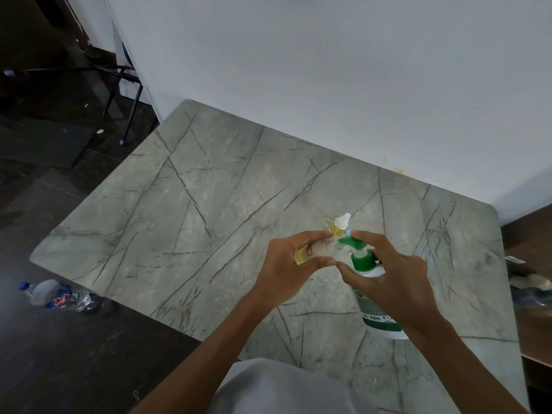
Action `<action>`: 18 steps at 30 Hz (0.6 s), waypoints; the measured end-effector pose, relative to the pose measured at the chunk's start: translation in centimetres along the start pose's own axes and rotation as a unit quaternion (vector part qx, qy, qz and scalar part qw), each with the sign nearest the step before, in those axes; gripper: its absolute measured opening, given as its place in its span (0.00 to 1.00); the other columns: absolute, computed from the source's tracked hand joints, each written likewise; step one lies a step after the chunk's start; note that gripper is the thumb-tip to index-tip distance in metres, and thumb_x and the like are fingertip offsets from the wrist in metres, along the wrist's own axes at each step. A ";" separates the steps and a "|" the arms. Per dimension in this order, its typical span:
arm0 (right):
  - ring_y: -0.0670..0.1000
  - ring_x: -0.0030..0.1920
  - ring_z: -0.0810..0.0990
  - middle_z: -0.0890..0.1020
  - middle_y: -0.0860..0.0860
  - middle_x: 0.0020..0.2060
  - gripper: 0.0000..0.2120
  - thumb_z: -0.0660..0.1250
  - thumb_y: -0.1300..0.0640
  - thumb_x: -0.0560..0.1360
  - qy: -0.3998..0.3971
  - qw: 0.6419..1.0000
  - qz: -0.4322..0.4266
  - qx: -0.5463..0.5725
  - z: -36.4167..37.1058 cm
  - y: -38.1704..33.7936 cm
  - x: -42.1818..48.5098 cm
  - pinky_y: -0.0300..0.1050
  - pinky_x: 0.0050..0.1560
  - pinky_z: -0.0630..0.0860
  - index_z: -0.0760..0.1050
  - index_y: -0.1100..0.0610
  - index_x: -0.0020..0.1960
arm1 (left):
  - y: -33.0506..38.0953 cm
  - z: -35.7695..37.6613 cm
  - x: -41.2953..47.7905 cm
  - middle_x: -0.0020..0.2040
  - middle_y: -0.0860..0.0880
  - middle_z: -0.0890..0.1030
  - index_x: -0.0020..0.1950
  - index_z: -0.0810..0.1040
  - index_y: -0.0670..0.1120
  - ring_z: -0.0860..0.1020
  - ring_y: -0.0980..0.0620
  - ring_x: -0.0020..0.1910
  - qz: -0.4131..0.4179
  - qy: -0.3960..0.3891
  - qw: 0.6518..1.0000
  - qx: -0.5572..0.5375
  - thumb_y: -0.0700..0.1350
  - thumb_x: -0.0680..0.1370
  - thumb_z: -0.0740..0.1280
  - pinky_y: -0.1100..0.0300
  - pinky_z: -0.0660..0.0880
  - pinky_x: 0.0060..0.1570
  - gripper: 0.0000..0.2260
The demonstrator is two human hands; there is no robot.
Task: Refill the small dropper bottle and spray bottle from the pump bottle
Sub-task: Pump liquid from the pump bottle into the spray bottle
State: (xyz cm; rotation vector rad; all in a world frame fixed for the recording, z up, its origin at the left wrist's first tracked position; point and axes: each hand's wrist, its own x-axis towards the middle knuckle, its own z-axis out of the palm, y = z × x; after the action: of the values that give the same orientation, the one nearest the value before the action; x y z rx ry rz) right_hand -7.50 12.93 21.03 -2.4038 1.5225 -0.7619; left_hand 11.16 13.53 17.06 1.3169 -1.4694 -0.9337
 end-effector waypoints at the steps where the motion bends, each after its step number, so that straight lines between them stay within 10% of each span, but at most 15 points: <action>1: 0.40 0.30 0.73 0.83 0.51 0.37 0.28 0.72 0.42 0.63 0.006 1.000 -0.003 0.003 0.1 0.0 0.0 0.24 0.35 0.66 0.67 0.49 0.59 | -0.1 0.0 0.0 0.55 0.53 0.84 0.61 0.81 0.46 0.82 0.60 0.51 0.005 -0.002 1.000 0.004 0.49 0.70 0.76 0.66 0.79 0.50 0.21; 18: 0.39 0.34 0.73 0.84 0.48 0.41 0.31 0.69 0.37 0.64 -0.021 1.000 0.007 -0.019 0.5 -0.1 0.3 0.22 0.38 0.63 0.66 0.47 0.63 | -0.5 -0.2 0.2 0.53 0.57 0.83 0.61 0.80 0.49 0.81 0.62 0.49 -0.018 0.004 1.000 -0.001 0.48 0.70 0.76 0.66 0.79 0.49 0.20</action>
State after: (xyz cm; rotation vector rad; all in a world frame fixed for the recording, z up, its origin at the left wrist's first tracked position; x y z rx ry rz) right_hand -7.05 12.69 20.76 -2.4169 1.5488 -0.6806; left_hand 11.52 13.25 16.72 1.3478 -1.4429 -0.9523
